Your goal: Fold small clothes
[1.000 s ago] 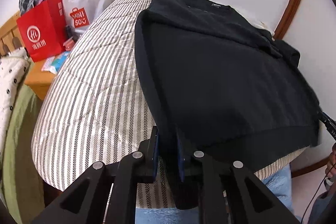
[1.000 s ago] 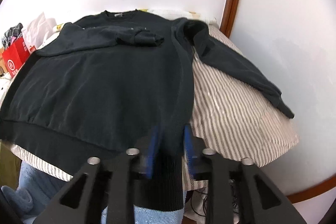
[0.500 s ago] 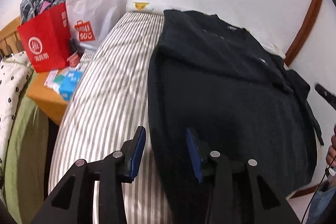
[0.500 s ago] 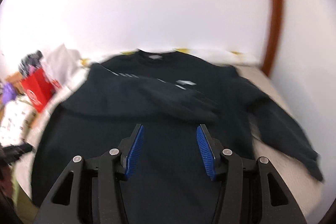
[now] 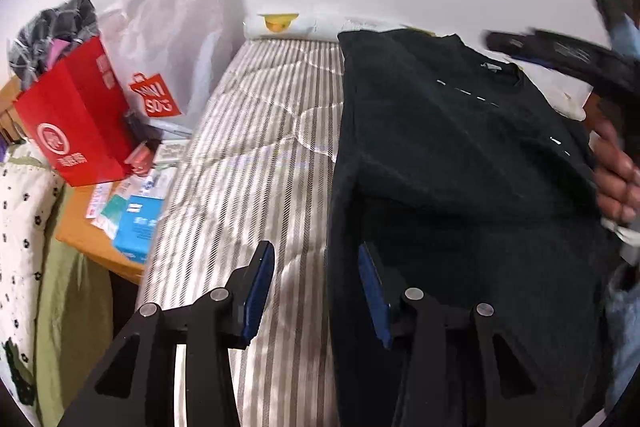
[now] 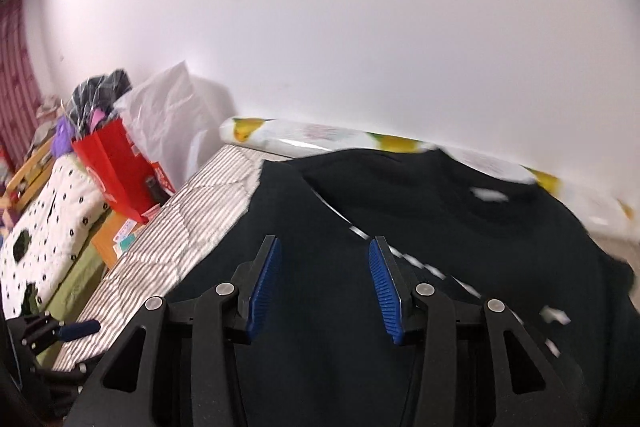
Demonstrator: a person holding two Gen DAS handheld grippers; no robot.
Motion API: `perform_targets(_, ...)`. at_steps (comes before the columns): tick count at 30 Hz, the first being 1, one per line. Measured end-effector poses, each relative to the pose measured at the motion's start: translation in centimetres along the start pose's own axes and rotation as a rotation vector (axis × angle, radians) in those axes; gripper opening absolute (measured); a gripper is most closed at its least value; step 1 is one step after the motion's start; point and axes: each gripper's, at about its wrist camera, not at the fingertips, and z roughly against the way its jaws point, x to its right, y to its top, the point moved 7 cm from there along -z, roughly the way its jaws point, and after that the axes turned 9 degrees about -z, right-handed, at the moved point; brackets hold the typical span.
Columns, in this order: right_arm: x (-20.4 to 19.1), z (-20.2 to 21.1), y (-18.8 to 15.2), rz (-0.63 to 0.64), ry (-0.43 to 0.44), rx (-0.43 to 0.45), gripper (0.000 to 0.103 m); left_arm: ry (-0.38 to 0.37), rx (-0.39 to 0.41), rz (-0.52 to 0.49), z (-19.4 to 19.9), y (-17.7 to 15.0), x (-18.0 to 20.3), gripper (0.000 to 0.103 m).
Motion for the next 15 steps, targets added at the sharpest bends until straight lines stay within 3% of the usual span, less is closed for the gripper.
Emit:
perform_targets(3, -2.0, -4.2, 1.2, 0.026, 0.034, -0.032, 0.046, -0.034, -0.013, 0.001, -1.6, 0.4, 0.0, 0.041)
perform_targets(7, -4.5, -9.5, 3.0, 0.063, 0.062, -0.065, 0.046, -0.022, -0.008, -0.038, -3.1, 0.9, 0.2, 0.038)
perform_targets(13, -6.7, -15.6, 4.9, 0.12, 0.05, -0.106, 0.046, -0.049, -0.017, -0.033, -4.6, 1.8, 0.1, 0.031)
perform_targets(15, -6.7, -17.1, 5.0, 0.127, 0.05, -0.135, 0.037, -0.072, -0.017, -0.034, -4.8, 2.2, 0.4, 0.023)
